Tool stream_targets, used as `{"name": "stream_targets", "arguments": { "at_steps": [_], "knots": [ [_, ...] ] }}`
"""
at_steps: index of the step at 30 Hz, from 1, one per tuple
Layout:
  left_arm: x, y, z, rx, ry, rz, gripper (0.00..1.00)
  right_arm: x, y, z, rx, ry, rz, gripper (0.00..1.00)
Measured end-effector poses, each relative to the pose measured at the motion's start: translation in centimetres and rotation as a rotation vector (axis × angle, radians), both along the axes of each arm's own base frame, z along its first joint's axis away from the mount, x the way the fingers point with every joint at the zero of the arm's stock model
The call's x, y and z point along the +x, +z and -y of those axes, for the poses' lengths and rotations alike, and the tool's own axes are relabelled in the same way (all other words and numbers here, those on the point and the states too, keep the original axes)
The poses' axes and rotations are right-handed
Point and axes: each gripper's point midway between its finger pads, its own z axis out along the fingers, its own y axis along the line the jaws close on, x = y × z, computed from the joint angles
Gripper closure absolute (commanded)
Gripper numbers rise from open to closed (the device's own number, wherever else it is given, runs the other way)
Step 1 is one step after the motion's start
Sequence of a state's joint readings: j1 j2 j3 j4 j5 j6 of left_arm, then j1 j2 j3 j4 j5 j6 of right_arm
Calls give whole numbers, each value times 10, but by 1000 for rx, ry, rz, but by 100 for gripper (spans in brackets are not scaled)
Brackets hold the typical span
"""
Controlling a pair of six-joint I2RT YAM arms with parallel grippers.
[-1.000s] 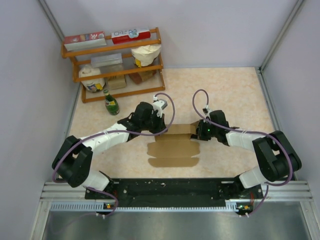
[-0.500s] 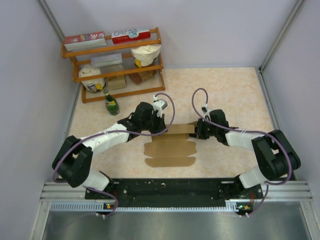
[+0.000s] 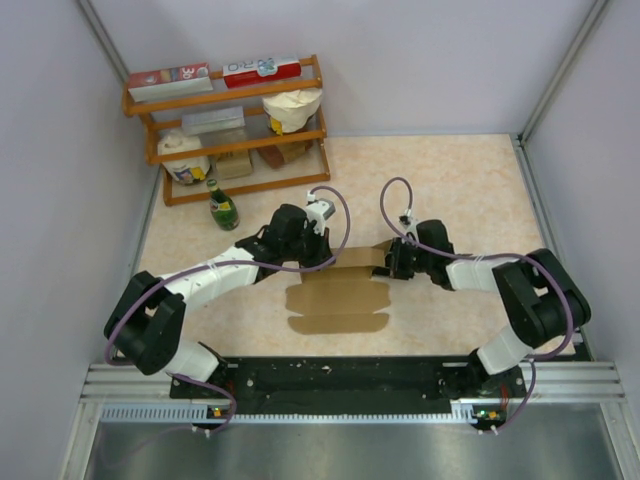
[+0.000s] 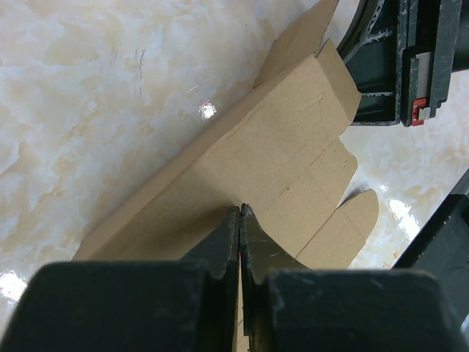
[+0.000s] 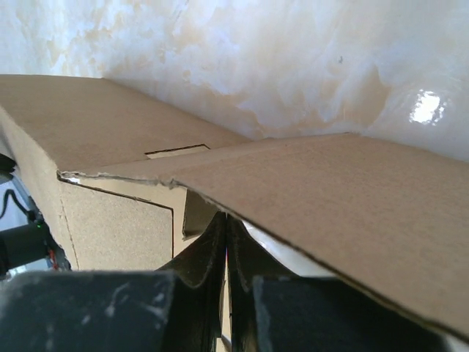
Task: Fold the paper box
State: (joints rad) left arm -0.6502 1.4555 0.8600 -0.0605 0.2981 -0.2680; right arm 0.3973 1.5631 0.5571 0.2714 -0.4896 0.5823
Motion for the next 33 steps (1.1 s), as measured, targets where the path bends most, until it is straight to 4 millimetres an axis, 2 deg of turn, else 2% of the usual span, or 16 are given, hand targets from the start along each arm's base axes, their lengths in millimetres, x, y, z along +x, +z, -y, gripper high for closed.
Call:
{"name": "stream_targets", "arguments": {
  "at_steps": [9,22,33],
  "knots": [
    [0,0,0,0,-1,0,100,6,4,-14,92,3,-8,100],
    [-1,0,1,0,-4,-1,100,9,11,-22,156,4,2,100],
    [-2,0,2,-1,-4,-4,100,3,-1,-35,184,24,-37,100]
  ]
}}
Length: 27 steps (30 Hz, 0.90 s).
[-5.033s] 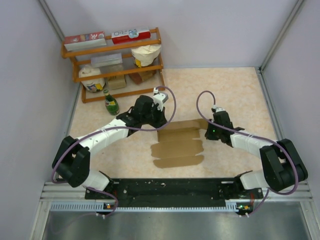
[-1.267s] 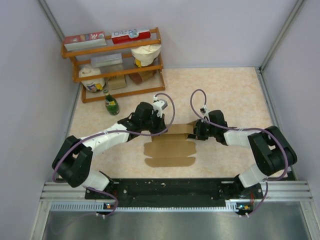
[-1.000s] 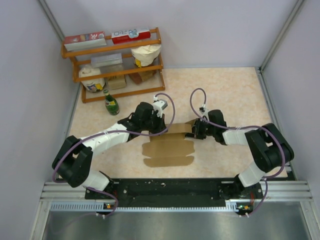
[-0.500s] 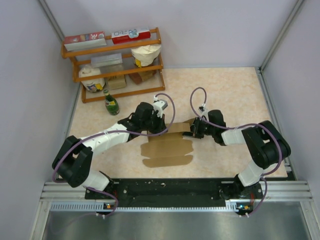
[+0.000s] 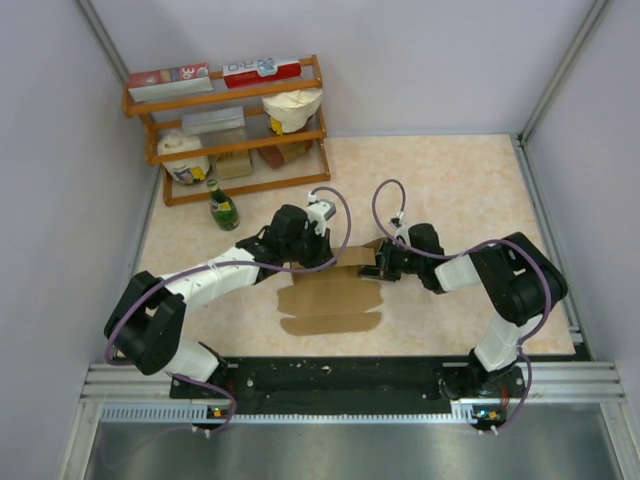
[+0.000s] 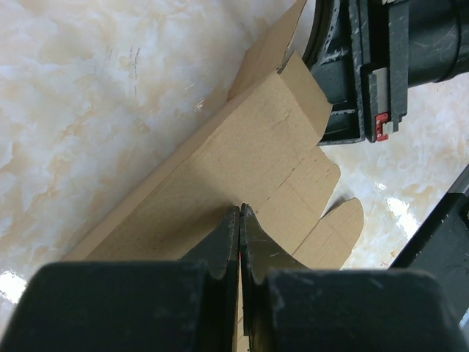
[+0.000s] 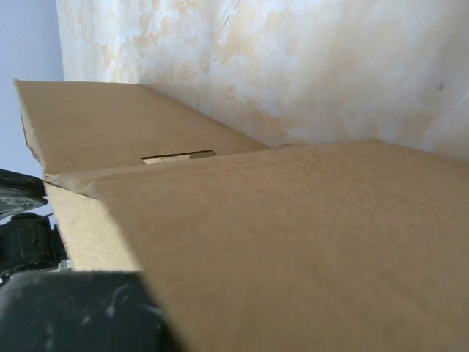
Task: Fold the paper box
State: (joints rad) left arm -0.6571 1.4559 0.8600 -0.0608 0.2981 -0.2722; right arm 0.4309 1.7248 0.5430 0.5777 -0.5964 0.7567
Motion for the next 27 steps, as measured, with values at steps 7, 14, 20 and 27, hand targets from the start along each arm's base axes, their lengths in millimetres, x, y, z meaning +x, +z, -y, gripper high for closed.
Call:
{"name": "stream_targets", "arguments": {
  "at_steps": [7,14,20,27],
  "knots": [
    [0,0,0,0,-1,-1,100,-5,-7,-7,-7,14,-12,100],
    [-1,-1,0,1,0,-3,100,-3,-8,-4,-40,3,-5,100],
    [-2,-3,-1,4,0,-7,100,-3,-8,24,-212,-63,28,98],
    [-2,-3,-1,6,2,-6,100,-1,14,55,-378,-116,111,95]
  ]
}}
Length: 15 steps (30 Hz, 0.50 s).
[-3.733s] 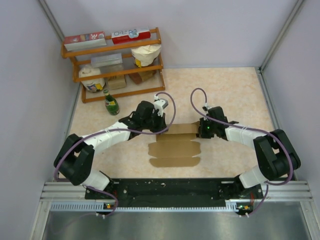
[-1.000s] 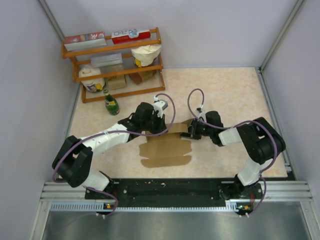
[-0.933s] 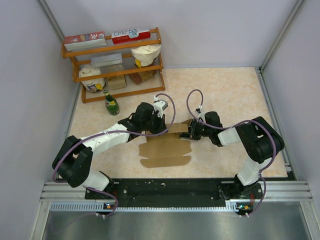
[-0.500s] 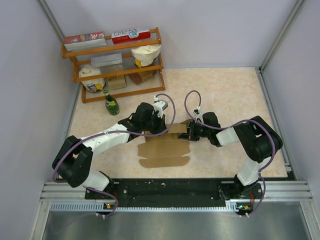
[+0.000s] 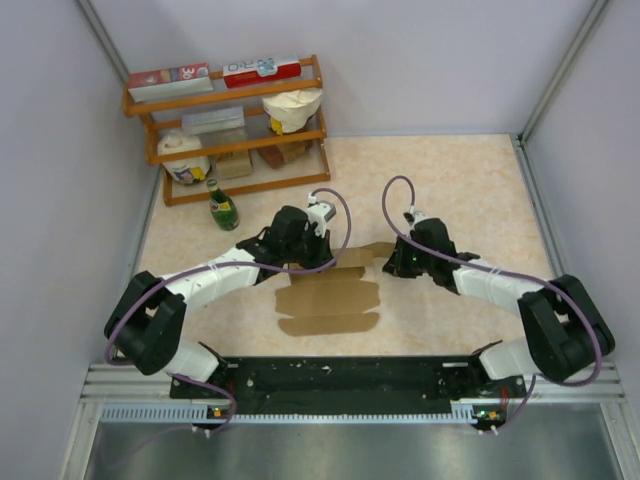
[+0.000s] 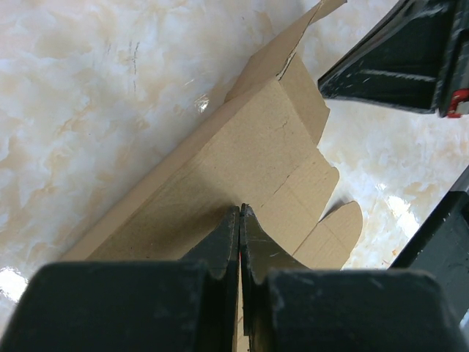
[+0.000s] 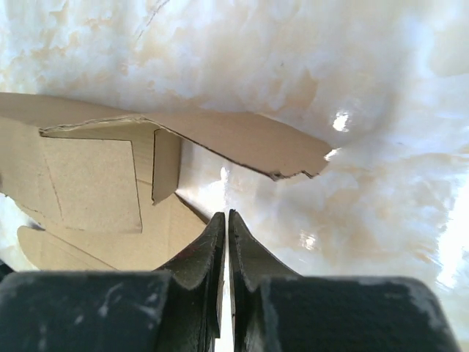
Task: Fold the paper box
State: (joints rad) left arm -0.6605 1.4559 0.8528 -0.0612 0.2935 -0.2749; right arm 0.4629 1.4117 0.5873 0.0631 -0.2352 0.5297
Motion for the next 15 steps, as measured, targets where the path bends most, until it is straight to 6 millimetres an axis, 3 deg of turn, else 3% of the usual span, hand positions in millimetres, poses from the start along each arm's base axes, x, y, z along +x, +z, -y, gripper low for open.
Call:
{"name": "stream_targets", "arguments": {
  "at_steps": [5,15],
  "knots": [
    [0,0,0,3,1,0,100,-1,15,15,-62,-21,54,94],
    [-1,-2,-2,12,0,-6,100,-6,15,25,-114,-11,61,93]
  ]
}}
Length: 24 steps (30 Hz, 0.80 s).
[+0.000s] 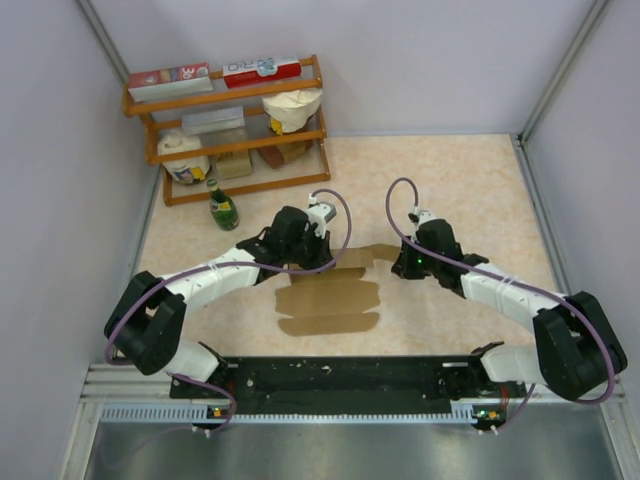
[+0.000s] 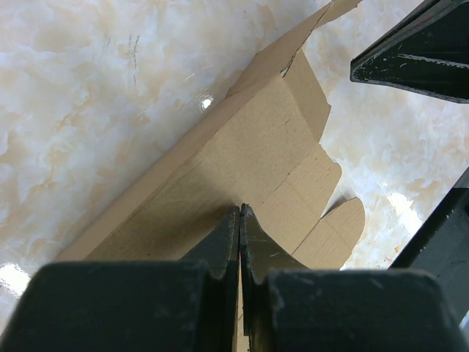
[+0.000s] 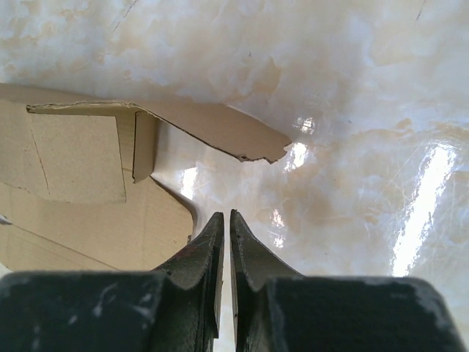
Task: Fold the paper box
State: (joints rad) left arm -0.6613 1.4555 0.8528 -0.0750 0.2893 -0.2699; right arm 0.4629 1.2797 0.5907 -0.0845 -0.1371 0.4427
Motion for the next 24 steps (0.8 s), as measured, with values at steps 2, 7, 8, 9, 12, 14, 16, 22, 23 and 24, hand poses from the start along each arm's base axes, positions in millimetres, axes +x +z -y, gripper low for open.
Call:
{"name": "stream_targets", "arguments": {
  "at_steps": [2,7,8,9,12,14,16,22,23,24],
  "knots": [
    [0,0,0,0,0,0,100,0,1,1,-4,3,4,93],
    [0,0,0,1,-2,1,100,-1,2,2,-12,8,9,93],
    [0,0,0,1,-2,1,100,-1,2,2,-13,10,12,93],
    [0,0,0,1,-2,1,100,-1,2,2,-14,11,14,93],
    [0,0,0,1,-2,1,100,-1,3,2,-15,13,16,93],
    [0,0,0,1,-2,1,100,-1,3,2,-15,14,16,93],
    [0,0,0,1,-2,1,100,-1,3,2,-15,14,16,93],
    [0,0,0,2,-2,1,100,-1,3,2,-15,14,16,93],
    [0,0,0,2,-2,1,100,-1,3,2,-15,14,16,93],
    [0,0,0,2,-2,1,100,-1,3,2,-15,14,16,93]
  ]
}}
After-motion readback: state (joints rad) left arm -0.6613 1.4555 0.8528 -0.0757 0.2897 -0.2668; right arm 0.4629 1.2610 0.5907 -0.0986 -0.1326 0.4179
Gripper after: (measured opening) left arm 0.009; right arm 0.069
